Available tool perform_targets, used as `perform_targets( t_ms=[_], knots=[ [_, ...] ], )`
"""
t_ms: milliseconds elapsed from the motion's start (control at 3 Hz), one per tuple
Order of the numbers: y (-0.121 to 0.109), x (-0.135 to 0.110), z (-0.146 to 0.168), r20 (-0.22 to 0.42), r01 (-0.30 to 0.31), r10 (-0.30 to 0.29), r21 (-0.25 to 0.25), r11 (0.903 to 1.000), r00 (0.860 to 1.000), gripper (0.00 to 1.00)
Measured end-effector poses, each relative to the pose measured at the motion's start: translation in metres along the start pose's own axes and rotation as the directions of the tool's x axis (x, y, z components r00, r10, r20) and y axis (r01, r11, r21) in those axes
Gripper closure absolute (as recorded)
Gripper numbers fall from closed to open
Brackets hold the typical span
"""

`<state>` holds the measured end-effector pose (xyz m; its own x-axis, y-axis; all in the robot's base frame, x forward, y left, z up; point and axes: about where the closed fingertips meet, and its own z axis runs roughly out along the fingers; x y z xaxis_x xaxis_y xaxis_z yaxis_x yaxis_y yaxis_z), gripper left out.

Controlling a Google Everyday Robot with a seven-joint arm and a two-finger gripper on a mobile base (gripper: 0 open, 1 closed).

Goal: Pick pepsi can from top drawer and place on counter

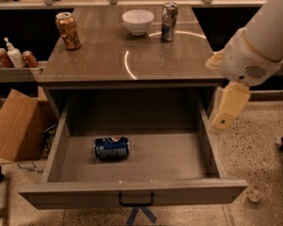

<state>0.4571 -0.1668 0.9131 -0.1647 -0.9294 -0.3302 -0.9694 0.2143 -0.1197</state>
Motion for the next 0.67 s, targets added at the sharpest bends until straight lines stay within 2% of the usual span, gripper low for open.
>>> perform_targets(
  t_ms=[333, 667],
  knots=[
    [0.000, -0.041, 0.069, 0.106, 0.015, -0.005, -0.092, 0.9957, 0.994, 0.00],
    [0.002, -0.095, 0.124, 0.203, 0.027, 0.007, -0.165, 0.9859, 0.979, 0.00]
  ],
)
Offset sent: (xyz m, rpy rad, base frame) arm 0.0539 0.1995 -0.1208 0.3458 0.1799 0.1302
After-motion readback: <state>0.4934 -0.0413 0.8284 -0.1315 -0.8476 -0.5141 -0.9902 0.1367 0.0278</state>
